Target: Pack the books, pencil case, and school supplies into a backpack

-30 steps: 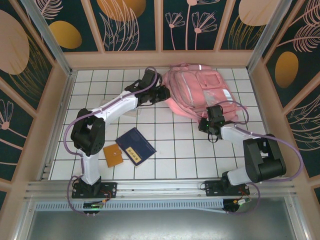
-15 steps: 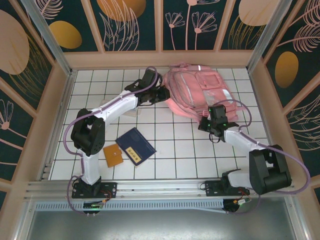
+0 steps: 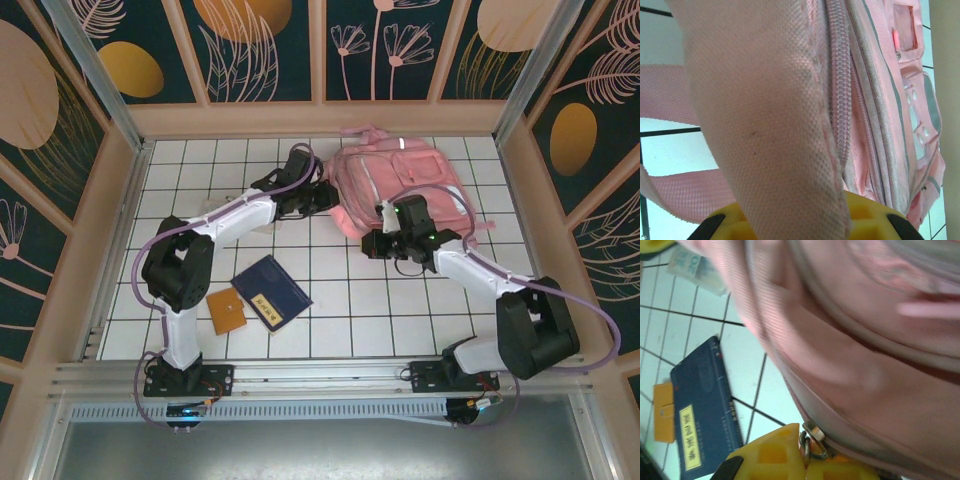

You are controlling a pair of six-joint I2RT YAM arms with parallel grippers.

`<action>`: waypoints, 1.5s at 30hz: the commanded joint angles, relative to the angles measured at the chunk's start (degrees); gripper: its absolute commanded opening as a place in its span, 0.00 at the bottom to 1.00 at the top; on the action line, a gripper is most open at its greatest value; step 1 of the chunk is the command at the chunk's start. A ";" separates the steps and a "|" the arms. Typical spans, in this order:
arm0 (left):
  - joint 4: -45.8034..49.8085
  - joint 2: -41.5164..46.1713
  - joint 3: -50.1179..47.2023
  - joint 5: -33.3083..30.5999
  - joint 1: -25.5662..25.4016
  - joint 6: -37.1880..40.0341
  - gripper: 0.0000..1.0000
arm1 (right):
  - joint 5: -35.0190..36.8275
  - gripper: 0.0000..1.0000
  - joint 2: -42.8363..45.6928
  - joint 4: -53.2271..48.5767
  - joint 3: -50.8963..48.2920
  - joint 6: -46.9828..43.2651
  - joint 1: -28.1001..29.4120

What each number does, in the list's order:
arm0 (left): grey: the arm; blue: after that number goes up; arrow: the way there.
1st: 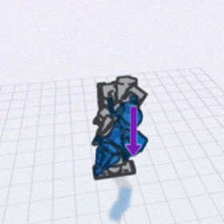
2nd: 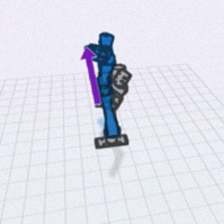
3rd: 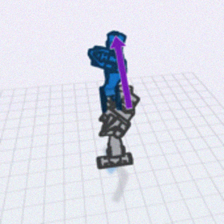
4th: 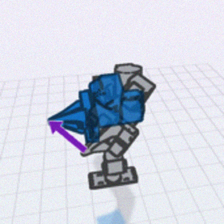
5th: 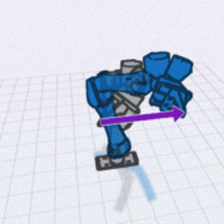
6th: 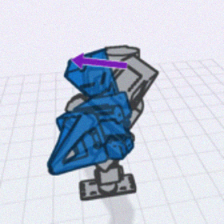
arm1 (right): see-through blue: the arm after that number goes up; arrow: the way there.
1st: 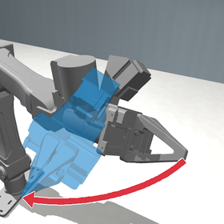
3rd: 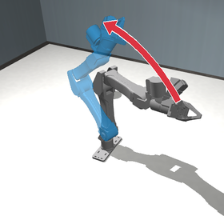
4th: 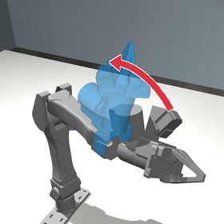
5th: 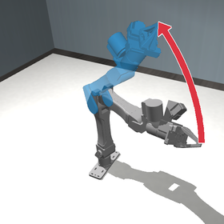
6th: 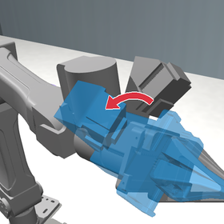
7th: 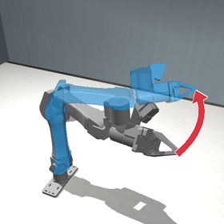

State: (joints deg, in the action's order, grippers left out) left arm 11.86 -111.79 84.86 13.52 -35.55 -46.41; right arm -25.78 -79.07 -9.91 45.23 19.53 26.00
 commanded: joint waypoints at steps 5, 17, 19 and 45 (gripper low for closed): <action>-14.50 -1.85 -6.27 6.64 -3.90 -5.99 0.00 | -8.06 0.00 -5.92 7.36 5.93 2.58 7.40; -6.82 4.69 -17.51 3.26 -2.81 2.51 0.54 | 8.84 0.44 2.55 -5.59 1.93 -9.18 9.65; -5.47 6.65 -19.57 3.90 -2.74 4.67 0.57 | 15.69 0.47 5.16 -8.21 2.50 -10.90 9.70; -43.48 24.08 -49.23 13.62 -9.98 41.31 0.70 | 9.89 0.53 10.17 2.74 -12.35 -68.15 4.04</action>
State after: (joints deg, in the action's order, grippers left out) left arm -16.97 -90.63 39.27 22.85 -45.76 -13.23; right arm -11.70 -68.64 -15.42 35.27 -44.73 31.94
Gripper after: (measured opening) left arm 0.697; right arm 0.531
